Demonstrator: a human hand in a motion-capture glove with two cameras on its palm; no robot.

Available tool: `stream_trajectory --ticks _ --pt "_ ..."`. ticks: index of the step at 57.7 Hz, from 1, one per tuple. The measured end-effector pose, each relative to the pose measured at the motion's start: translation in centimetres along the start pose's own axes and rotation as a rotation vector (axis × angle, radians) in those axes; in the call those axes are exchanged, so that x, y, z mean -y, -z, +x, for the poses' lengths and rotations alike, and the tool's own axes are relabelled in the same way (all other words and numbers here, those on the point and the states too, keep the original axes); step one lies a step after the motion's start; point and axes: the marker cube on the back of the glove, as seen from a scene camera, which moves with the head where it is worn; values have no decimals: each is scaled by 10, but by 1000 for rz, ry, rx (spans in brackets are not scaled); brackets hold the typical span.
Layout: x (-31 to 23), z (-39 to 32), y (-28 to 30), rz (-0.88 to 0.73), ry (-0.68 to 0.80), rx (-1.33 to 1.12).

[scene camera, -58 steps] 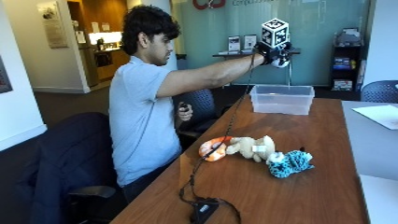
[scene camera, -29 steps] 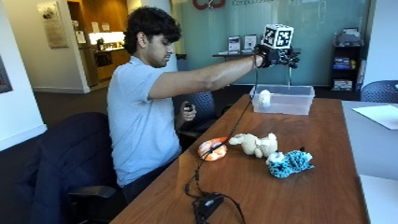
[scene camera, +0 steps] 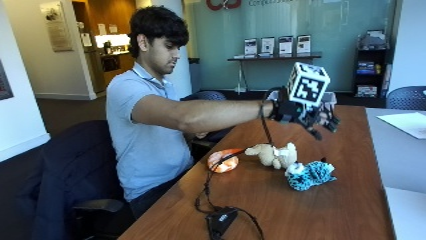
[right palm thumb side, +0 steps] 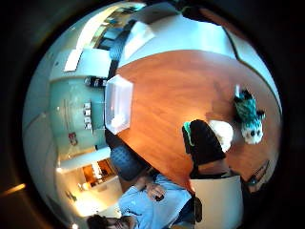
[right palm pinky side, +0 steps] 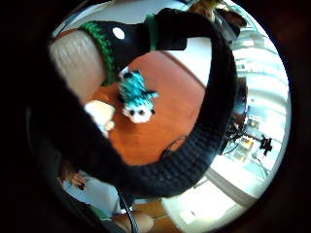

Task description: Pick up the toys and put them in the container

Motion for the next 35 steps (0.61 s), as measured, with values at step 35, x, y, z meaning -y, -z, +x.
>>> stream_trajectory --ticks 35 --pt "29 64 -39 266 -33 215"
